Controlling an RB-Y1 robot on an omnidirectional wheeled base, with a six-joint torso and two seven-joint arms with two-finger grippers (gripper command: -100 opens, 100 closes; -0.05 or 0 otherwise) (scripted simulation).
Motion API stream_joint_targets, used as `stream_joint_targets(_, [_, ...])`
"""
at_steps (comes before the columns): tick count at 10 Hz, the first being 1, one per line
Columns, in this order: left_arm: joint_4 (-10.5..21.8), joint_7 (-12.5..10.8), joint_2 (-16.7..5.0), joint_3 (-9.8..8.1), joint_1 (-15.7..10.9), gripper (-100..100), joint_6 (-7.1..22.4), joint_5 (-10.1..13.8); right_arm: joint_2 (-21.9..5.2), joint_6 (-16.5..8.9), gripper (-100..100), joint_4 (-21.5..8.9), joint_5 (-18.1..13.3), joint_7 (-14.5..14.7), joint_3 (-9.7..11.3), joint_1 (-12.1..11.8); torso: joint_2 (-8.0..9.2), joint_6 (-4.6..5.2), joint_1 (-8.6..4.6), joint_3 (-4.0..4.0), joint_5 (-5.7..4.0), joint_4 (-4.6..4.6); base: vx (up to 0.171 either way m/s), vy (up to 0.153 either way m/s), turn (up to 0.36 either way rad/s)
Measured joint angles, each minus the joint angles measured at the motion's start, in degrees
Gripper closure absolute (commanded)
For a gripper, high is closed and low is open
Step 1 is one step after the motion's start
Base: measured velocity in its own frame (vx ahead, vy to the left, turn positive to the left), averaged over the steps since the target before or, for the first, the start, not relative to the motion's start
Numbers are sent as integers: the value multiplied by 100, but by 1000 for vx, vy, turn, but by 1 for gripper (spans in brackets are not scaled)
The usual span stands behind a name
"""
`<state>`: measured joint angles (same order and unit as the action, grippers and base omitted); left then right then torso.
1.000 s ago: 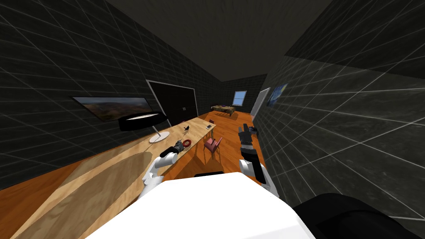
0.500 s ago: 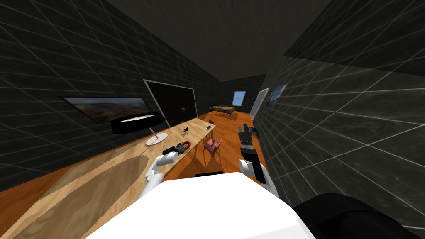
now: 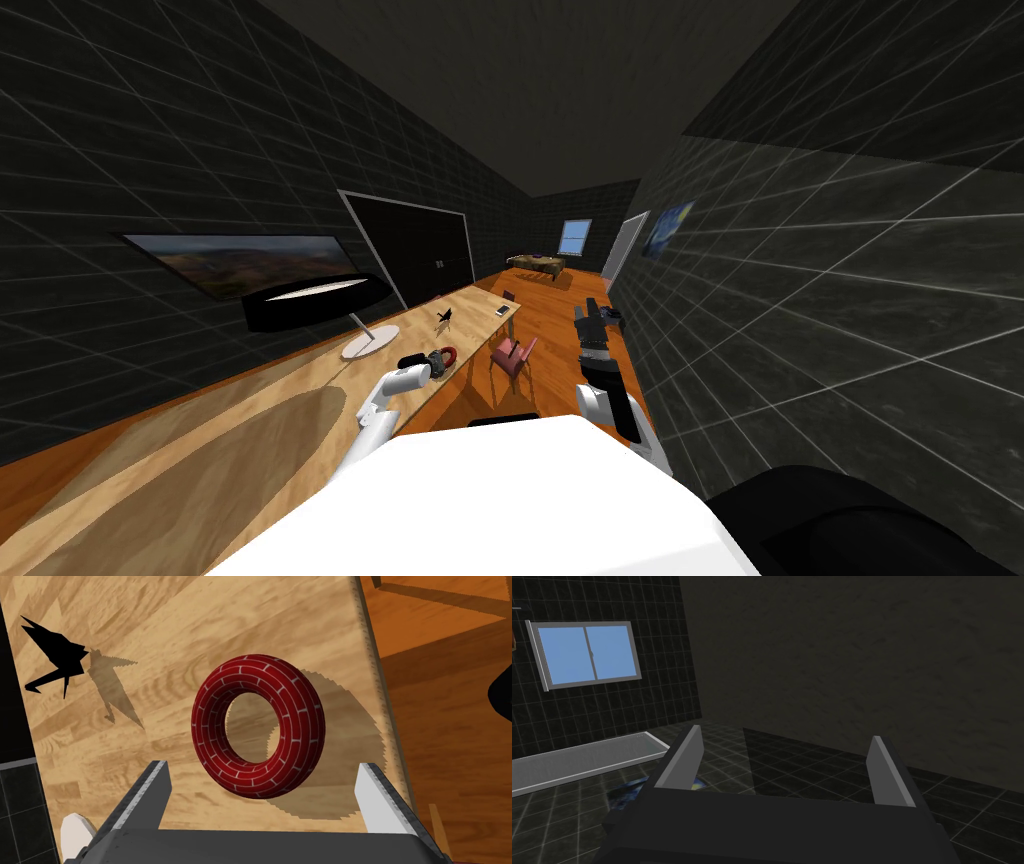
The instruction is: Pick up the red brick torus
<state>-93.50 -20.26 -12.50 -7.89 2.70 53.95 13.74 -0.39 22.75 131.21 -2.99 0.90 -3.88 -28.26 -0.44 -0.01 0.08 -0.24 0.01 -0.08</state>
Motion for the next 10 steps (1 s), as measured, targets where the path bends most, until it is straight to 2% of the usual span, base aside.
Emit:
stream_joint_targets(2, [184,-29,-35,22,-117,-100,244,27,0,0,0,0,0,0,0,0,5,0,1,3,0,1,91,24,-29])
stream_joint_targets(5, [643,-48,-129,65,-277,-100,664,152,0,0,0,0,0,0,0,0,-5,0,4,-4,1,-2,112,34,-20])
stream_joint_targets(8, [831,-82,-159,99,-242,-100,1038,222,0,0,0,0,0,0,0,1,29,-1,-7,15,-1,5,25,4,30])
stream_joint_targets(9, [838,-83,-161,99,-240,0,1063,225,0,0,0,0,0,0,0,1,36,-1,-9,20,-2,7,0,0,0])
stream_joint_targets(10, [837,-83,-160,99,-241,-100,1060,224,0,0,0,0,0,0,0,1,40,-1,-10,22,-2,8,10,1,9])
